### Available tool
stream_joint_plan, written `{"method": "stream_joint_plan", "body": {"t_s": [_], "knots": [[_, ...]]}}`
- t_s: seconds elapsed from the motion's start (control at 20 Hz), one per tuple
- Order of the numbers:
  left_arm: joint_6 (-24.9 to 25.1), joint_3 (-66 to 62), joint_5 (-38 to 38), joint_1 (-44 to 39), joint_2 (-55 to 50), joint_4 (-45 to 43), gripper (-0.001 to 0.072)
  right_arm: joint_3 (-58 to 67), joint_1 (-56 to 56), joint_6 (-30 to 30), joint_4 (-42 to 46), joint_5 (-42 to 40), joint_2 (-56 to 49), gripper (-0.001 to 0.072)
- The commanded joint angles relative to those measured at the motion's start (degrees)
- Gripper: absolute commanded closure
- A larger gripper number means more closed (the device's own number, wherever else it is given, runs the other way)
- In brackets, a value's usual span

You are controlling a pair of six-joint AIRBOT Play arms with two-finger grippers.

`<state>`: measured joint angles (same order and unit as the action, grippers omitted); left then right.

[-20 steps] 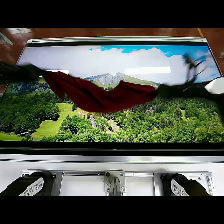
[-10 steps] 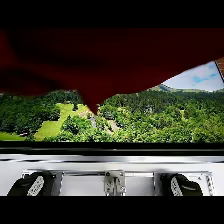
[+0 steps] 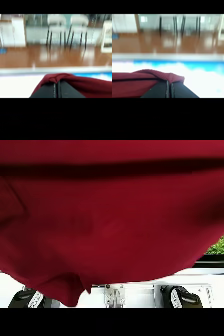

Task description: Fold the shirts.

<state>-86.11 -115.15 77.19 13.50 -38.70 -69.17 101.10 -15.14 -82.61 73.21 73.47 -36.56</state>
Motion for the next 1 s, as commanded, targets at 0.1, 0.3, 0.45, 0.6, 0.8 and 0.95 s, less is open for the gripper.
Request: {"method": "stream_joint_plan", "body": {"t_s": [0.1,0.3,0.45,0.6,0.8,0.95], "knots": [[1.62,15.19,6.88,0.04,0.04,-1.44,0.0667,-6.67,-0.04,-2.29,6.03,22.36,-7.91,0.0643],[3.93,39.80,-2.19,-0.02,-3.04,-1.36,0.0667,-26.27,-0.04,-2.34,6.16,7.15,-17.03,0.0643],[4.63,50.93,-18.84,-1.86,-12.07,0.11,0.0666,-31.08,0.13,-3.34,-0.85,-11.23,-29.51,0.0643],[4.63,50.45,-32.39,-5.73,-25.77,3.91,0.0667,-30.93,1.92,-2.54,-12.83,-28.30,-40.74,0.0643],[4.35,48.33,-47.47,-9.94,-37.53,6.25,0.0666,-30.93,7.98,-2.49,-14.82,-46.97,-50.03,0.0643],[3.54,48.33,-47.36,-12.52,-43.19,6.32,0.0666,-30.95,10.95,-2.80,-14.71,-49.53,-54.62,0.0642]]}}
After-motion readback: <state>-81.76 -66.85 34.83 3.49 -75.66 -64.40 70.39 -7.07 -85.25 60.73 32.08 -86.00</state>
